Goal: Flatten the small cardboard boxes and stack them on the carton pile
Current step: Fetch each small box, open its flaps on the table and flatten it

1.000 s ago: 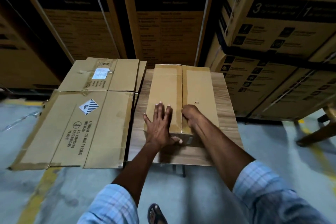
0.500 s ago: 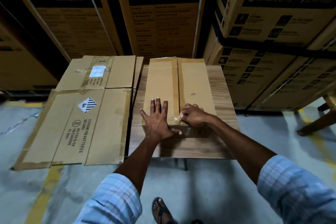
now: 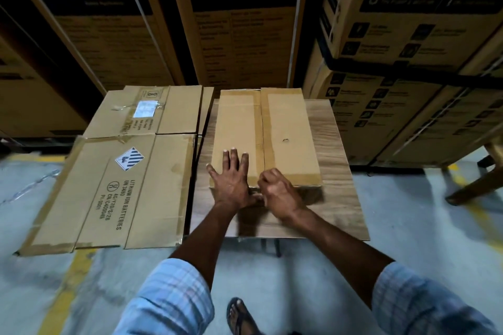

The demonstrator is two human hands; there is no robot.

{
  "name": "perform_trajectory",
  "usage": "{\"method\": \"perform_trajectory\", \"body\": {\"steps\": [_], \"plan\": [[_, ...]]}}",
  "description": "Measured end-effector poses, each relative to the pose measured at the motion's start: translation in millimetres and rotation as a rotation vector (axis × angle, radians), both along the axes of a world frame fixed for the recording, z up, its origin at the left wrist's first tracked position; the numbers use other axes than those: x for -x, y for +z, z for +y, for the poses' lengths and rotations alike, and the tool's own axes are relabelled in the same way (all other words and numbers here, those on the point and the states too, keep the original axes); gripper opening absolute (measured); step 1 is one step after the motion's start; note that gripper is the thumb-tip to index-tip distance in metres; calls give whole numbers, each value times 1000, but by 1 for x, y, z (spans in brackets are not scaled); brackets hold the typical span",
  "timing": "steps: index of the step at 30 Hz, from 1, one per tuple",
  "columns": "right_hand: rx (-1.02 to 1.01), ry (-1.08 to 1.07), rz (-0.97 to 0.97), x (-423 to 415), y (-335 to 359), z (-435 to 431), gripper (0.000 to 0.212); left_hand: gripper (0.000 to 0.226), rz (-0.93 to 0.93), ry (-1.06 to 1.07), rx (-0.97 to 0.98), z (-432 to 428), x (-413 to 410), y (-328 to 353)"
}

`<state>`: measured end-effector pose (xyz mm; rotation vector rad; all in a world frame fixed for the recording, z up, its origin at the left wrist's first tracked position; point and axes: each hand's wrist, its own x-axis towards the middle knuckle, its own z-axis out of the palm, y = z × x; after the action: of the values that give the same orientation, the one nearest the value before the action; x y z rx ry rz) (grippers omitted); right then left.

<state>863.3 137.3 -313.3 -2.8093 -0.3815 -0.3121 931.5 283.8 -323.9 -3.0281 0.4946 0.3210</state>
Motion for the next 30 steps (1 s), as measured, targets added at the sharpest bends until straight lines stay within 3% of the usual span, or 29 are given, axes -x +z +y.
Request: {"method": "perform_trajectory", "body": {"steps": [5,8,10,12,14,16,19,21,24,26,30], "plan": [[-142,35,-253,23,-17,-28,27,144,20,10,23,1,-1,1],[0,80,-281,38,-28,-37,36,150,65,-11,20,2,-2,7],[171,44,-201,49,-34,-35,59,153,119,-45,34,4,-2,13],[291,-54,3,61,-43,-23,89,154,192,-86,90,10,-7,17],[349,-131,166,79,-56,-8,99,153,293,-107,202,17,-13,23],[395,-77,170,102,-69,1,85,137,386,-99,305,24,-20,31],[257,78,-120,118,-62,4,37,102,408,13,502,23,-20,36],[99,-52,-243,88,-28,0,22,91,327,140,563,13,-19,33],[-58,-384,-77,12,16,-13,27,73,197,248,549,-9,-19,25],[-136,-462,127,-29,27,-16,28,62,114,317,560,-22,-23,26],[-163,-551,289,-64,19,-8,43,77,113,437,526,-31,-38,28]]}}
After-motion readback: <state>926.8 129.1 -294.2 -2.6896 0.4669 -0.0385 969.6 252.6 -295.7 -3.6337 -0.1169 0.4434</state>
